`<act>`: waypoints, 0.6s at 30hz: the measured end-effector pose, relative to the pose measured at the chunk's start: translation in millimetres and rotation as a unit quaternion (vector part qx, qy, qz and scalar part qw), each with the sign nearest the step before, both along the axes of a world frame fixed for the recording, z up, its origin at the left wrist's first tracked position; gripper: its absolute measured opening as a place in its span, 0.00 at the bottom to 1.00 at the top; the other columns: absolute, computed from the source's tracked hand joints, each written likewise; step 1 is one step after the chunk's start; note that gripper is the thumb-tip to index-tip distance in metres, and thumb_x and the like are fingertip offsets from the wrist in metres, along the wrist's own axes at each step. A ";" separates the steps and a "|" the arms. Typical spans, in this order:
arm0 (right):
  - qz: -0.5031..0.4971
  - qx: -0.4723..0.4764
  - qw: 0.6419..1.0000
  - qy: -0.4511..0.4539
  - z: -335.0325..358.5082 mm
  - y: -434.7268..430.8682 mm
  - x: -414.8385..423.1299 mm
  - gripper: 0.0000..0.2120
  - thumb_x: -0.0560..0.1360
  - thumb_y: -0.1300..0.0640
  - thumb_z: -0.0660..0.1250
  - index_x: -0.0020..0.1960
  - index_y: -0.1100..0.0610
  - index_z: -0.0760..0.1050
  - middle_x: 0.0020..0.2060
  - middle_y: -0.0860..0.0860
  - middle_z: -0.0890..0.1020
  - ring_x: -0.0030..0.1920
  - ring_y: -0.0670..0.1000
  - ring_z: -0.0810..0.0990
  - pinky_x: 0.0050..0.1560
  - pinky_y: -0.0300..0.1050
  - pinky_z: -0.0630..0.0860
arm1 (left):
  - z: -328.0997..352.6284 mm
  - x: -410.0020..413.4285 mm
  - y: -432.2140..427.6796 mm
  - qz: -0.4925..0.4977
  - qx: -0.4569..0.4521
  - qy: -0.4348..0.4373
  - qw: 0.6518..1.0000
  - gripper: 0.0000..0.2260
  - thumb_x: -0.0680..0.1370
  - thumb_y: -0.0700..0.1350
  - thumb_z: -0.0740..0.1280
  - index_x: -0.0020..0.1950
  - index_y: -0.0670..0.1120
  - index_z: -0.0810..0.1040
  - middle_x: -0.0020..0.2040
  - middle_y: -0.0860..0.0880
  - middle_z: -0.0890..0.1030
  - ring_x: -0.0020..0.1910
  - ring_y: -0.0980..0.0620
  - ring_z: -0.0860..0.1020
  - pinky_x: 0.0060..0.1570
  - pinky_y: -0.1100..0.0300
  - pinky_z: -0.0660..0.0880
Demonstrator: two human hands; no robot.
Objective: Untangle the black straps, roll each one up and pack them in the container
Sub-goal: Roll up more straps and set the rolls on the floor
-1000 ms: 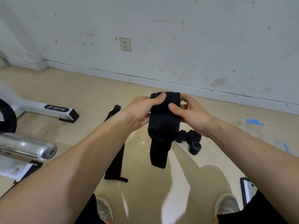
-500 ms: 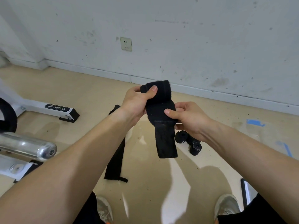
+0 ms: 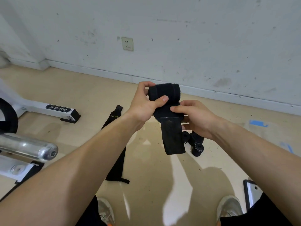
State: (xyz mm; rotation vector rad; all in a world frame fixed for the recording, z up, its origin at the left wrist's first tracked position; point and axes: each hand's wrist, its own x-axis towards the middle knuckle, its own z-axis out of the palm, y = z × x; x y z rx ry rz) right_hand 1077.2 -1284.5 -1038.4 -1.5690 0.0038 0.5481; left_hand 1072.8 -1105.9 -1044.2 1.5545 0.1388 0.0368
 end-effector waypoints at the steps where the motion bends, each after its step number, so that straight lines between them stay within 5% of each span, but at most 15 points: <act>1: 0.000 0.014 1.000 0.011 1.6 -0.2 0.2 0.08 0.79 0.54 0.70 0.52 0.59 0.78 0.40 0.52 0.84 0.39 0.51 0.84 0.35 0.44 0.80 | 1.3 0.4 0.4 -0.004 -0.004 -0.001 1.000 0.21 0.77 0.39 0.75 0.63 0.51 0.70 0.62 0.42 0.78 0.56 0.42 0.82 0.47 0.50 0.83; 7: -0.048 0.057 0.996 0.047 4.8 2.9 -0.5 0.22 0.78 0.35 0.64 0.57 0.51 0.81 0.45 0.51 0.86 0.49 0.54 0.87 0.40 0.51 0.83 | 1.0 -2.4 -4.0 -0.036 -0.001 0.001 0.999 0.20 0.76 0.38 0.76 0.61 0.53 0.71 0.61 0.44 0.78 0.58 0.40 0.82 0.51 0.42 0.84; 13: -0.024 0.021 0.999 0.031 6.7 1.2 -1.0 0.24 0.78 0.34 0.64 0.61 0.52 0.80 0.45 0.49 0.86 0.43 0.50 0.87 0.36 0.46 0.81 | 2.3 -5.9 -7.8 -0.066 0.042 -0.009 0.997 0.22 0.76 0.37 0.76 0.64 0.51 0.70 0.61 0.45 0.78 0.57 0.44 0.82 0.47 0.52 0.83; 18: -0.023 -0.002 1.000 -0.015 3.3 0.0 0.1 0.23 0.78 0.36 0.64 0.61 0.52 0.80 0.44 0.47 0.86 0.40 0.47 0.86 0.34 0.42 0.79 | 8.2 -7.0 -6.7 -0.077 -0.025 0.073 0.994 0.26 0.75 0.36 0.76 0.69 0.49 0.71 0.58 0.42 0.81 0.56 0.41 0.84 0.55 0.43 0.83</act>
